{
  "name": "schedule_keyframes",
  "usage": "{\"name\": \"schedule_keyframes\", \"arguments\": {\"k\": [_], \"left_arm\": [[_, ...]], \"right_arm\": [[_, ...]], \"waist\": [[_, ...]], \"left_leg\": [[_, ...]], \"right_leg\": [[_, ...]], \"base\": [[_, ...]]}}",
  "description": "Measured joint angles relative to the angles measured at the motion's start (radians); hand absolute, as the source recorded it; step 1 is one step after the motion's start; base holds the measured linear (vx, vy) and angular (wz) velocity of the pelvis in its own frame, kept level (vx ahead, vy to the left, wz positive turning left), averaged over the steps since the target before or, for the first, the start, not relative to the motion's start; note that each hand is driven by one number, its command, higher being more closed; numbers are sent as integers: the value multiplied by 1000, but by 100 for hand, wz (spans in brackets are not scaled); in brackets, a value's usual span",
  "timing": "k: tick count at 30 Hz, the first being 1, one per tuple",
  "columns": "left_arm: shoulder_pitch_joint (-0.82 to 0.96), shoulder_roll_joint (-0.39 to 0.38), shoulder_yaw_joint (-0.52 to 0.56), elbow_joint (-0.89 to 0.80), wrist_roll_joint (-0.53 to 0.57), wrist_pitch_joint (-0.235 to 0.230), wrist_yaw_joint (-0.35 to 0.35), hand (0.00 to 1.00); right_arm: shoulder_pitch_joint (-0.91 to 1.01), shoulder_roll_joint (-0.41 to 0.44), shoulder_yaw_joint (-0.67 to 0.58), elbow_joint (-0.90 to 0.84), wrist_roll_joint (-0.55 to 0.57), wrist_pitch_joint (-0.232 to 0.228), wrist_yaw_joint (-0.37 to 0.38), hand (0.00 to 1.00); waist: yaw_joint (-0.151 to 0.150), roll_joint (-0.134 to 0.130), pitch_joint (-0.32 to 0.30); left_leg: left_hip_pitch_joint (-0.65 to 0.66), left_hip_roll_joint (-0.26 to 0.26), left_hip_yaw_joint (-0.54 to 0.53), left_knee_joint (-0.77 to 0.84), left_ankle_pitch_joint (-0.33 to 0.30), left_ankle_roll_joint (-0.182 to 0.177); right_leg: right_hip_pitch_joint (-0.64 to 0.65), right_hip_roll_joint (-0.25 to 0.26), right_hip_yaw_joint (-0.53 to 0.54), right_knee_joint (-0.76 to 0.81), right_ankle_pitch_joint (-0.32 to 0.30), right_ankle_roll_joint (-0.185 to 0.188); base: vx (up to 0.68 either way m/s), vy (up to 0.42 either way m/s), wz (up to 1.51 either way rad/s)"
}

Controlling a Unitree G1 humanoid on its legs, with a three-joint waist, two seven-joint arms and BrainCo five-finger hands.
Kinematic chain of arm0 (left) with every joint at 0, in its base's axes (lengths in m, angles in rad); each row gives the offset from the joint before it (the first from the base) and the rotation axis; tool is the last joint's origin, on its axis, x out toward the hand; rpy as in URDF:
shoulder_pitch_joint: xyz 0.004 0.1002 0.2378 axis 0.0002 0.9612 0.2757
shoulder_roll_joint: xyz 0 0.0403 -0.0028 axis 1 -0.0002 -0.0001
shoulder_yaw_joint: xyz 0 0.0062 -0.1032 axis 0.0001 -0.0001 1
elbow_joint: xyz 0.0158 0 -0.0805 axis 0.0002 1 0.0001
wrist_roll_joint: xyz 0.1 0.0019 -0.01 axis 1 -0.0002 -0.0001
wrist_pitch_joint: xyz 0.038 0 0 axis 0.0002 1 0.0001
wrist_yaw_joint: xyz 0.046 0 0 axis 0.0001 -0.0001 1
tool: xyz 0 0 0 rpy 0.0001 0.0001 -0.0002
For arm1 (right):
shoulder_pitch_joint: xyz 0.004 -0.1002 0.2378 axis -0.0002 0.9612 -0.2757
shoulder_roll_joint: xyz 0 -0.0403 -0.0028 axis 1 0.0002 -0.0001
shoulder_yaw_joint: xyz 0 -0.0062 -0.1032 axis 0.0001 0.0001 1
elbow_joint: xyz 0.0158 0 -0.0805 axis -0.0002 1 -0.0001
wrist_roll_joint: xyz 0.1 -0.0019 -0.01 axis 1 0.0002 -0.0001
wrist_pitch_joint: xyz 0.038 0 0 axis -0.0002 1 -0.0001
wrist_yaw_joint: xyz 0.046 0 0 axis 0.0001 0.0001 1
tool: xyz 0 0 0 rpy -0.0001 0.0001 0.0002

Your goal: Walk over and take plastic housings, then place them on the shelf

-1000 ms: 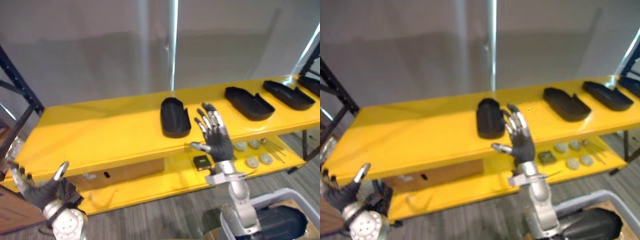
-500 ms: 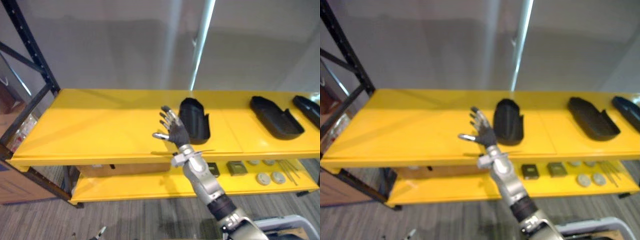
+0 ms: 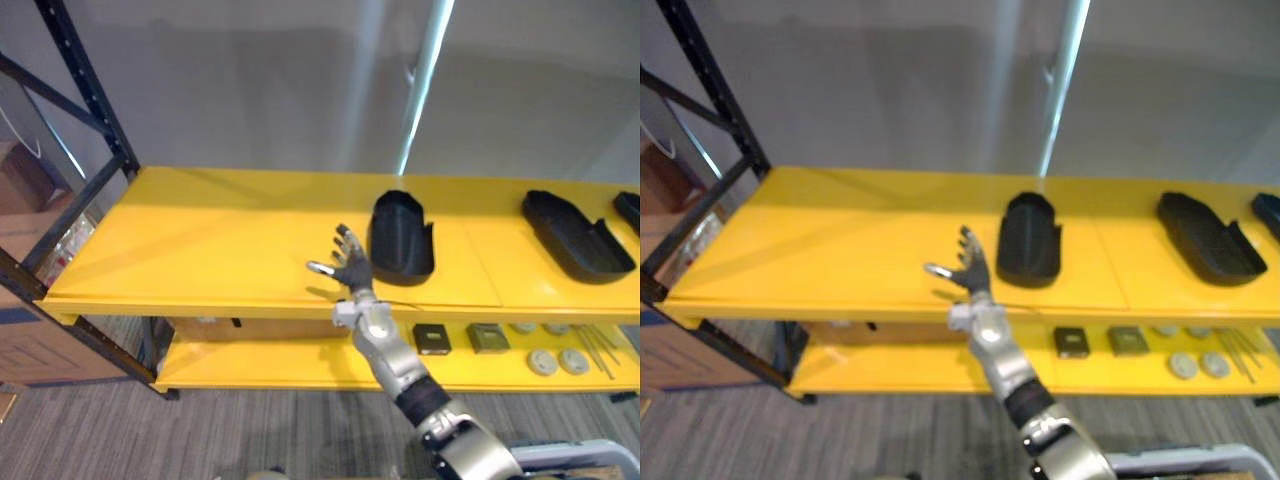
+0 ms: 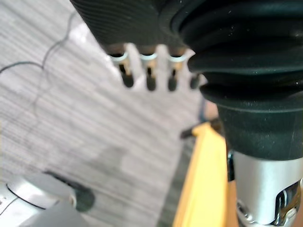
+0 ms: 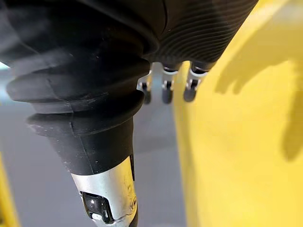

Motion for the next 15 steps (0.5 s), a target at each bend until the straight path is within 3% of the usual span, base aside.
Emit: {"name": "schedule_keyframes", "arguments": {"k": [2,7,11,15], "left_arm": [[-16,-1,-2,-2,0,-8,-4,0],[-19,-10,-6,-4,0,-22,-24,0],[-19,-5,-35,-6,0,-39,-24,0],[-19,0,-53,-6,0,-55,-23,0]], "right_arm": [[-18,2,1,26,0,10,3,0],[-53,9,0,63,1,48,6,0],[-56,10,0,74,-3,74,-1,0],[-65,13,-21,96,-44,77,-70,0]], "waist": [[7,-2,12],[11,23,34],[17,18,44],[26,20,50]], "left_leg": [[1,0,-2,0,-1,0],[2,-8,-3,0,-4,3],[2,-7,-4,0,-4,3],[6,-9,-5,0,-3,4]], "right_leg": [[4,0,-5,0,0,0],[5,-7,-6,0,0,1],[6,-7,-7,0,0,1],[3,-12,-8,19,-8,5]], "base": [[29,9,8],[4,3,1],[0,0,0],[0,0,0]]}}
